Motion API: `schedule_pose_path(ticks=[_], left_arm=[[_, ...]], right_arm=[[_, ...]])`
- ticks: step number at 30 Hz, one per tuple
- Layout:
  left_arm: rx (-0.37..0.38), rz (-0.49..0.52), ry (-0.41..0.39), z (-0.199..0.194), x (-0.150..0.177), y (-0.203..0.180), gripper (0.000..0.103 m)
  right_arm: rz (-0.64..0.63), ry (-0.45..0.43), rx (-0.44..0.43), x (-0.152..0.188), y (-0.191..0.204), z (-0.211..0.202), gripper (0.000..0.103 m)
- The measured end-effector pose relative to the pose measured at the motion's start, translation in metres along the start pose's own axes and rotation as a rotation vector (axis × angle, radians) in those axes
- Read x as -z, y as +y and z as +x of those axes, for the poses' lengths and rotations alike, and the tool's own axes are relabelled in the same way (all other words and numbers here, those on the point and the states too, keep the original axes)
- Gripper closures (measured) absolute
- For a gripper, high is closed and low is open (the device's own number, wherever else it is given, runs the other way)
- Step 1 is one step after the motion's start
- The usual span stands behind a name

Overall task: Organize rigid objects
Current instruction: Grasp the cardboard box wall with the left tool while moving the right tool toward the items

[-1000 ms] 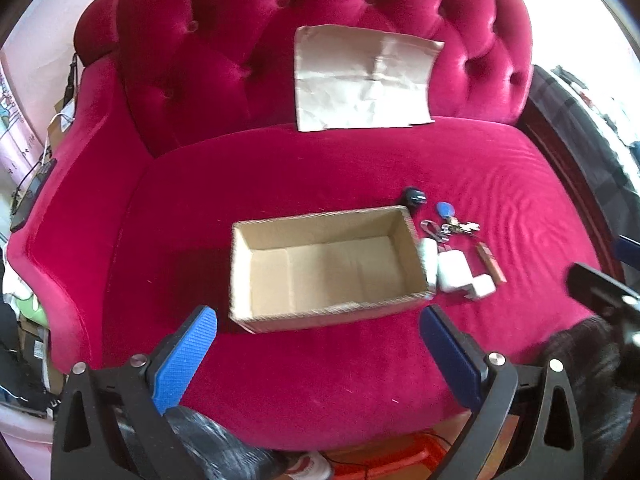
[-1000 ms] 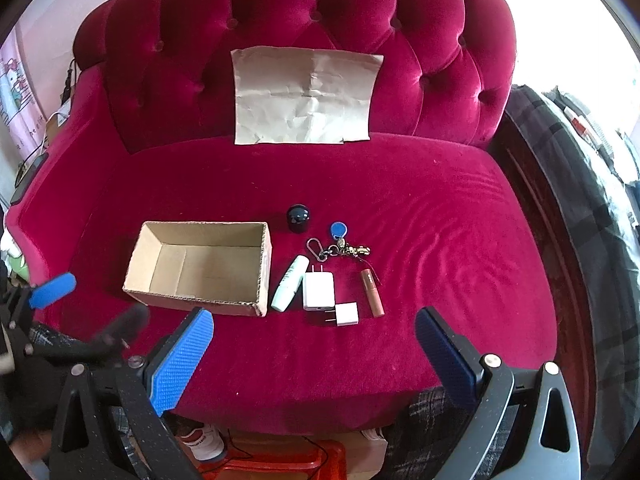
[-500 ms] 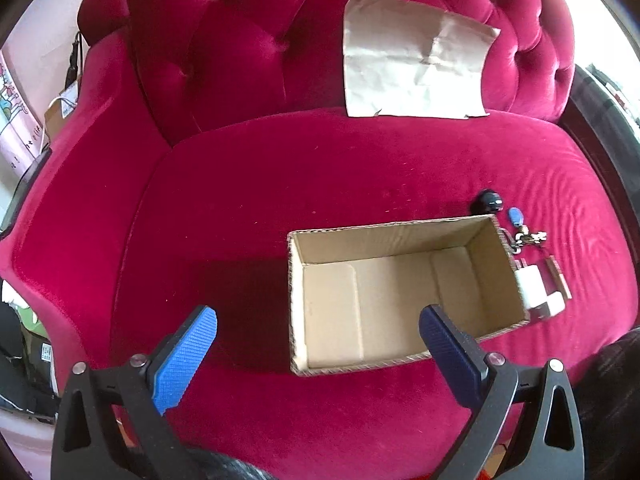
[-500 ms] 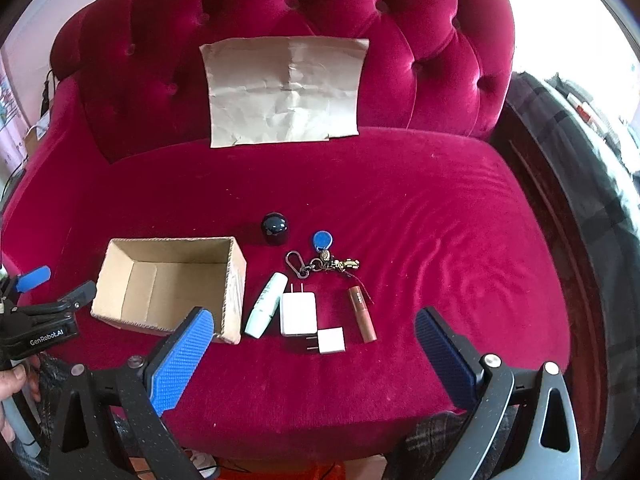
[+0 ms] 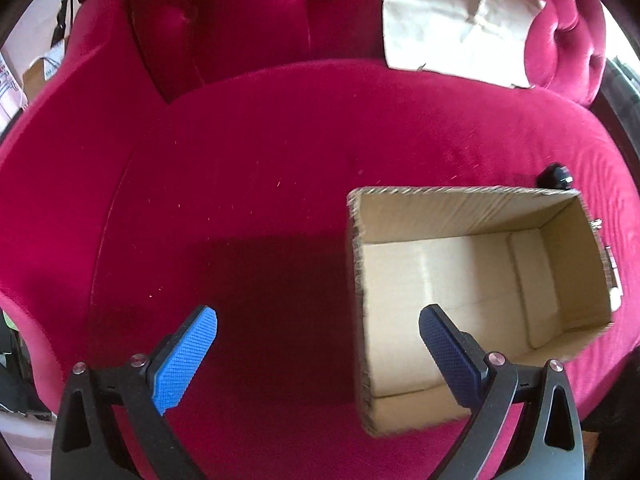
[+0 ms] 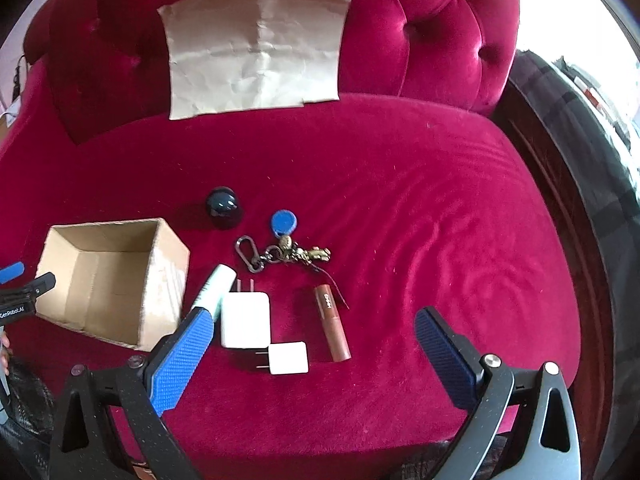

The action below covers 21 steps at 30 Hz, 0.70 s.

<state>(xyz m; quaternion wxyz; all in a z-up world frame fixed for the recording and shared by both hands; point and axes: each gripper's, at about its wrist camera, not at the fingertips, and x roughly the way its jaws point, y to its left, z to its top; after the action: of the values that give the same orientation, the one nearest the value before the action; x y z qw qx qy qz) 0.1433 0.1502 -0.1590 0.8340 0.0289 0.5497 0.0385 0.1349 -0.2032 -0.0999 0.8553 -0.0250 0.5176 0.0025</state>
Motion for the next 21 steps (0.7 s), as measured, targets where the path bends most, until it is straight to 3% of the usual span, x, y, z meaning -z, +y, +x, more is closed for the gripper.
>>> schedule_pose_path(ticks=[3, 6, 9, 11, 14, 17, 21], left_arm=[[-0.013, -0.002, 0.016, 0.013, -0.001, 0.004, 0.001], [0.006, 0.013, 0.023, 0.019, 0.0, 0.003, 0.015], [0.025, 0.029, 0.04, 0.024, 0.003, 0.002, 0.034], [0.048, 0.036, 0.043, 0.025, 0.004, 0.0, 0.059], [0.096, 0.05, 0.042, 0.025, 0.006, -0.003, 0.083], [0.113, 0.069, 0.035, 0.024, 0.008, -0.008, 0.096], [0.107, 0.064, 0.031, 0.022, 0.009, -0.01, 0.097]], right_arm=[[0.015, 0.016, 0.003, 0.002, -0.004, 0.011, 0.0], [0.023, 0.039, 0.003, 0.005, -0.007, 0.023, 0.0], [0.02, 0.051, 0.01, 0.008, -0.007, 0.03, 0.0], [0.016, 0.041, 0.008, 0.008, -0.007, 0.031, 0.0], [0.012, 0.033, 0.012, 0.008, -0.008, 0.031, 0.0], [0.02, 0.036, 0.009, 0.008, -0.01, 0.034, 0.0], [0.021, 0.061, 0.007, 0.009, -0.012, 0.039, 0.0]])
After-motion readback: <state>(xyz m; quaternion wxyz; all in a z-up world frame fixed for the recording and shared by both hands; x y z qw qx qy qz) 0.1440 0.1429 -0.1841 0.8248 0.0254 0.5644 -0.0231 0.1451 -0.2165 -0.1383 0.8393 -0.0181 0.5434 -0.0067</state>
